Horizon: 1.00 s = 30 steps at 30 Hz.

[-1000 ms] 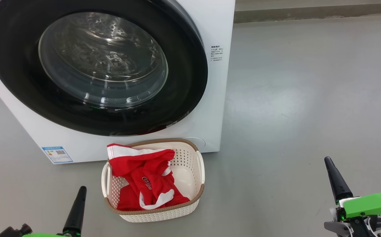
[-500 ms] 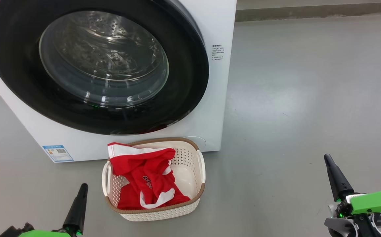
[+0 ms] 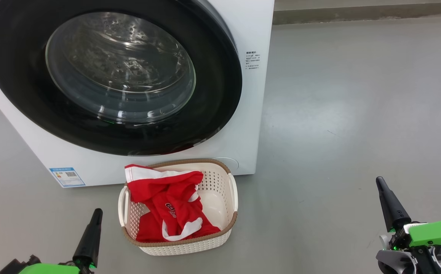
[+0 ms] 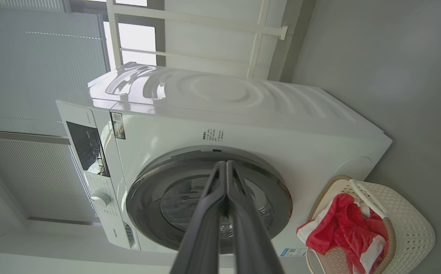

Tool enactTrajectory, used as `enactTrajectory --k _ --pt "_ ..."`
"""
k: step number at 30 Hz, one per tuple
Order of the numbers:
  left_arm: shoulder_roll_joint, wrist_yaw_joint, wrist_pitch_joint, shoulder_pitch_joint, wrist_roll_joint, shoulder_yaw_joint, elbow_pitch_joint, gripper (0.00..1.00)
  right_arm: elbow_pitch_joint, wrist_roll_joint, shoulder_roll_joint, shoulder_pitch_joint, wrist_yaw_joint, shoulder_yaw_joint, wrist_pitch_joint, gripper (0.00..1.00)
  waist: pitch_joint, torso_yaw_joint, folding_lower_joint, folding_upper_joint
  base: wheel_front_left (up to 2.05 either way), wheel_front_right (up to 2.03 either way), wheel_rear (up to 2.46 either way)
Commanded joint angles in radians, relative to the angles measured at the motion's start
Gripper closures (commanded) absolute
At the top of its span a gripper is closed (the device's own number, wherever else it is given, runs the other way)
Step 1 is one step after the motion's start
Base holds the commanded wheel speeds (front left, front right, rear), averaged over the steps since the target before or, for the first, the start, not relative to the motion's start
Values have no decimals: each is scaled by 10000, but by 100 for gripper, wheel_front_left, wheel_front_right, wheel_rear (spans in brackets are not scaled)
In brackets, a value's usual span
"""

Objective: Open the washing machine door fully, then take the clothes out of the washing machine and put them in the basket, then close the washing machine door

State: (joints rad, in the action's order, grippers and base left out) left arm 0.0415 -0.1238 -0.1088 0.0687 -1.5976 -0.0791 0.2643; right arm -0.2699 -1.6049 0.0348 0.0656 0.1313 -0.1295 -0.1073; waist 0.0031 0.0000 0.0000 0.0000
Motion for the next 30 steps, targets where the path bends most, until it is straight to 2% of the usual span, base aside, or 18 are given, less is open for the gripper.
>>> enactTrajectory --k 1,30 --pt "90 -69 -50 394 -104 -354 -193 100 251 -39 154 423 -6 158 -59 100 0 0 0 0 0 0 0" --pt "89 -69 -51 394 -103 -356 -193 100 251 -39 154 423 -6 159 -58 100 0 0 0 0 0 0 0"
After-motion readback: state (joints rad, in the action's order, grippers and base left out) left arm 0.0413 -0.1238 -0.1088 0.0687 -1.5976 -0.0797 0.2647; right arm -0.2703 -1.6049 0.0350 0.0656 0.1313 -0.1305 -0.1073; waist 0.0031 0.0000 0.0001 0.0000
